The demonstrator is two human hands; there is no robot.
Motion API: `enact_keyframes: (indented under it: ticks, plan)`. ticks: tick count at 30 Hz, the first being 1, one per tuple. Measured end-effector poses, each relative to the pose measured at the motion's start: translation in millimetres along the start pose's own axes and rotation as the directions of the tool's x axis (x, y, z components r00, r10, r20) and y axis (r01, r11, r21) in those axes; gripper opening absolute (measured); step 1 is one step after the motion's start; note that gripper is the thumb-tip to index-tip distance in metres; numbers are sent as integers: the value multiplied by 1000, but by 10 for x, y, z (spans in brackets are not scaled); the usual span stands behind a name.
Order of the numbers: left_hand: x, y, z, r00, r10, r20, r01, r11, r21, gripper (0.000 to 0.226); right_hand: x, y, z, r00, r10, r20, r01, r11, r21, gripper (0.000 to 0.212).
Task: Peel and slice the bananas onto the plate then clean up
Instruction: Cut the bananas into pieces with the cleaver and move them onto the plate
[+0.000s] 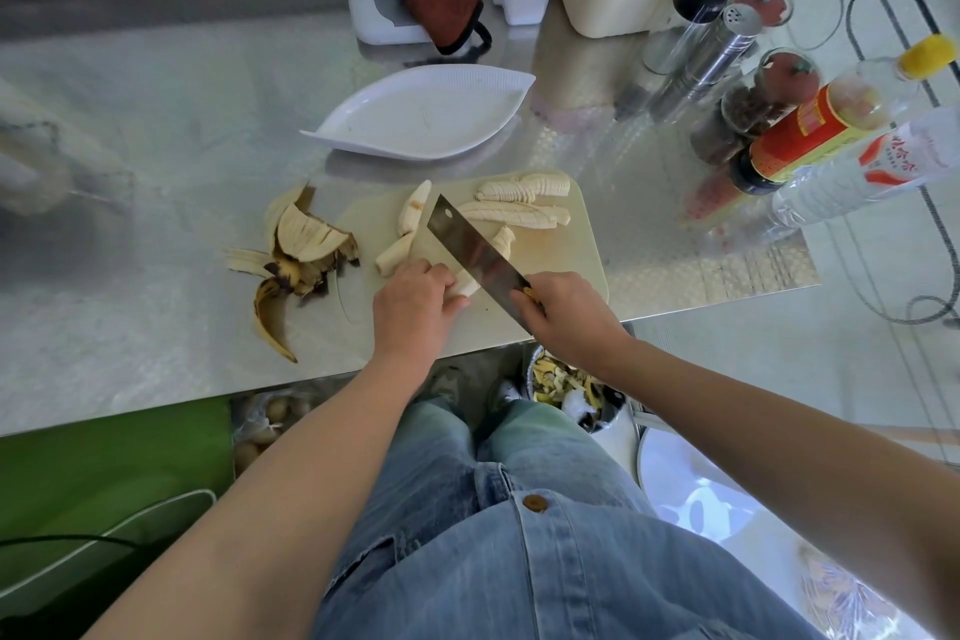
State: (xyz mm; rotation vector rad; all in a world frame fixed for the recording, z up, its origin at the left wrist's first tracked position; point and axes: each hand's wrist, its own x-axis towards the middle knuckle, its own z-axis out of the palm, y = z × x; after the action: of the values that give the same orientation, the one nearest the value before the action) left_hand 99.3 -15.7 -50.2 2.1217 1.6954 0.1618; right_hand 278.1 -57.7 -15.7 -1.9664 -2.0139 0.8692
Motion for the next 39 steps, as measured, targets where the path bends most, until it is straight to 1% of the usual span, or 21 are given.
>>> enact_keyframes:
  ticks: [13,18,22,28,39]
  plan:
    - [-10,-4,-3,1000,5,-11,-5,1000,-5,25,-33,87,52,999,21,39,-20,1000,-20,35]
    - [-5,-3,-1,1000,4,-10,-5,1000,-3,26,-46,79,57,1000,9,-14,-9,1000,9,34]
    - [0,-6,5,1000,8,-9,-8,1000,8,26,-27,45,54,1000,-6,-10,6,1000,-2,34]
    - [0,-6,8,1000,8,-10,-8,1000,5,26,-22,46,54,1000,8,-11,-9,1000,-4,34]
    - [-8,-1,1,1000,8,-8,-8,1000,3,27,-37,58,101,997,45,61,-41,998,-52,33]
